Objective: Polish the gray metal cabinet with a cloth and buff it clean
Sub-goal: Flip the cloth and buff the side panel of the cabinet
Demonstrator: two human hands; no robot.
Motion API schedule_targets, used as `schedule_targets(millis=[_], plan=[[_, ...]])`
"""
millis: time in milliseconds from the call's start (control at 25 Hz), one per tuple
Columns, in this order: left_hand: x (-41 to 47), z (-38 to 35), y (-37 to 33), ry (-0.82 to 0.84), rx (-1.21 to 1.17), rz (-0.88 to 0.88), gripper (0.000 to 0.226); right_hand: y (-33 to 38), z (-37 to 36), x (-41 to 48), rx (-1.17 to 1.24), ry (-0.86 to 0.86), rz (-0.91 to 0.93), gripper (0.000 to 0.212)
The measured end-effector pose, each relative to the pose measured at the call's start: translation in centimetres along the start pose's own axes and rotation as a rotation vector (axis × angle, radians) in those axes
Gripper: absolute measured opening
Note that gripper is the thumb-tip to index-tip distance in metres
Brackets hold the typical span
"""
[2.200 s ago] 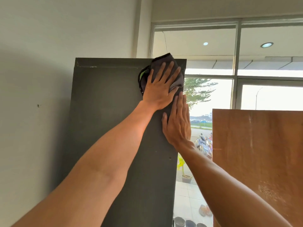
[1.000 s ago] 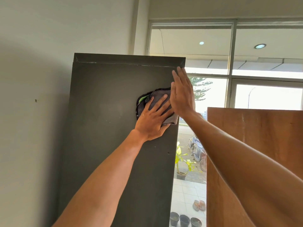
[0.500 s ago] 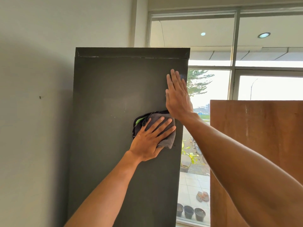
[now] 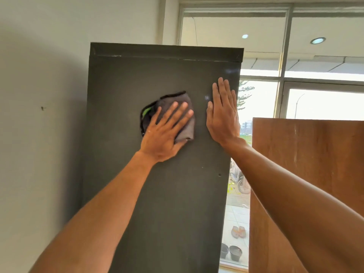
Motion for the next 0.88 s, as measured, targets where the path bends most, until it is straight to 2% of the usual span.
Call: schedule_targets(millis=[200, 280, 320, 400, 520, 560, 600, 680, 760, 800, 880], plan=[[-3.5, -0.5, 12.1, -0.042, -0.023, 0.517, 0.068, 0.9, -0.5, -0.5, -0.093, -0.037, -0.081, 0.056], [-4.0, -0.6, 13.6, -0.062, -0.075, 0.717, 0.066, 2.2, -1.1, -0.6, -0.156, -0.054, -0.113, 0.057], [-3.9, -0.6, 13.3, -0.052, -0.069, 0.748, 0.067, 2.8, -1.4, -0.6, -0.184, -0.042, -0.103, 0.057], [-4.1, -0.7, 11.5, -0.023, -0.012, 0.642, 0.069, 4.5, -2.2, -0.2, -0.216, -0.007, -0.069, 0.057], [-4.8, -0.6, 12.6, 0.055, 0.024, 0.257, 0.069, 7.5, -3.9, 1.1, -0.196, 0.007, -0.064, 0.058], [-4.9, -0.4, 14.1, 0.063, 0.029, 0.198, 0.070, 8.4, -4.4, 1.4, -0.186, 0.008, -0.059, 0.058], [-4.8, -0.1, 15.9, 0.058, 0.035, 0.222, 0.069, 9.3, -5.0, 1.9, -0.176, 0.015, -0.045, 0.059], [-4.5, 0.1, 19.4, 0.029, -0.033, 0.471, 0.068, 10.7, -6.0, 2.3, -0.172, 0.030, -0.035, 0.060], [-5.3, -0.5, 19.0, -0.012, -0.067, 0.671, 0.067, 11.6, -6.9, 2.2, -0.178, 0.029, -0.030, 0.060], [-5.9, -0.8, 17.6, -0.024, -0.062, 0.650, 0.068, 12.0, -7.1, 2.2, -0.185, 0.022, -0.023, 0.060], [-7.8, -1.1, 14.6, 0.002, -0.045, 0.392, 0.072, 12.6, -7.5, 2.3, -0.204, 0.021, -0.025, 0.060]])
Point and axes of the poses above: each hand's wrist, its own x-axis towards the middle knuckle, its own z-axis out of the back of the hand, y = z × x, the point moved 6 cm from there along x, towards the middle knuckle, and after that the axes turned 10 degrees about z, right-handed, at the moved point
